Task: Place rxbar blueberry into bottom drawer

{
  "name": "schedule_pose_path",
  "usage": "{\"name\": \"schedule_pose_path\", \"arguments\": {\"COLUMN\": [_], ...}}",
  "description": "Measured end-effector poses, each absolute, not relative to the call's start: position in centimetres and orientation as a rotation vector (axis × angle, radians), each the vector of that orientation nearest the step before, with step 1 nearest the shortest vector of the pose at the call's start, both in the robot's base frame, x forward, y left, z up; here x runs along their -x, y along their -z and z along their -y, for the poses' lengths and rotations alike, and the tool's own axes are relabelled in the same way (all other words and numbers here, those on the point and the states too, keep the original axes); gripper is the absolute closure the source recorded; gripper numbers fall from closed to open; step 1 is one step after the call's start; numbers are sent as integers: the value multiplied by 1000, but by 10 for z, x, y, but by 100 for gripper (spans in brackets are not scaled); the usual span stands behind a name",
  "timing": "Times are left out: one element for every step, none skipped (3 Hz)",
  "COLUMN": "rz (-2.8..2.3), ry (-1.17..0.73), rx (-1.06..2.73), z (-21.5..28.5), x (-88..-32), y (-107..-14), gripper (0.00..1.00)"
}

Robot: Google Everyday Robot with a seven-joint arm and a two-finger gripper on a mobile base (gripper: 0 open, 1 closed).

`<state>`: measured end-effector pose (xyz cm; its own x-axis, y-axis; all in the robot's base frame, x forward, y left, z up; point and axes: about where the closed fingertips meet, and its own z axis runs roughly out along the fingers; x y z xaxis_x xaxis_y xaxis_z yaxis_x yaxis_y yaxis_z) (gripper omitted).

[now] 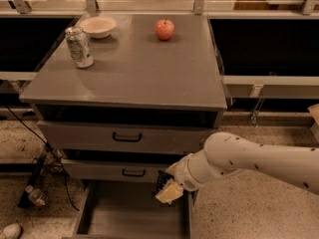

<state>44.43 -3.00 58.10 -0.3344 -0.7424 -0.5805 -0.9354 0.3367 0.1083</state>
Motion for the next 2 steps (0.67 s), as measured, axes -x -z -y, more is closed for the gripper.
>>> {"name": "schedule_pose_path", "arguments": {"rz": [-2176, -2253], "ry": [-604, -609], "rx": [1473, 1423], "z": [30, 15], "x": [-444, -465], "y": [-581, -503], "gripper": [100, 100]}}
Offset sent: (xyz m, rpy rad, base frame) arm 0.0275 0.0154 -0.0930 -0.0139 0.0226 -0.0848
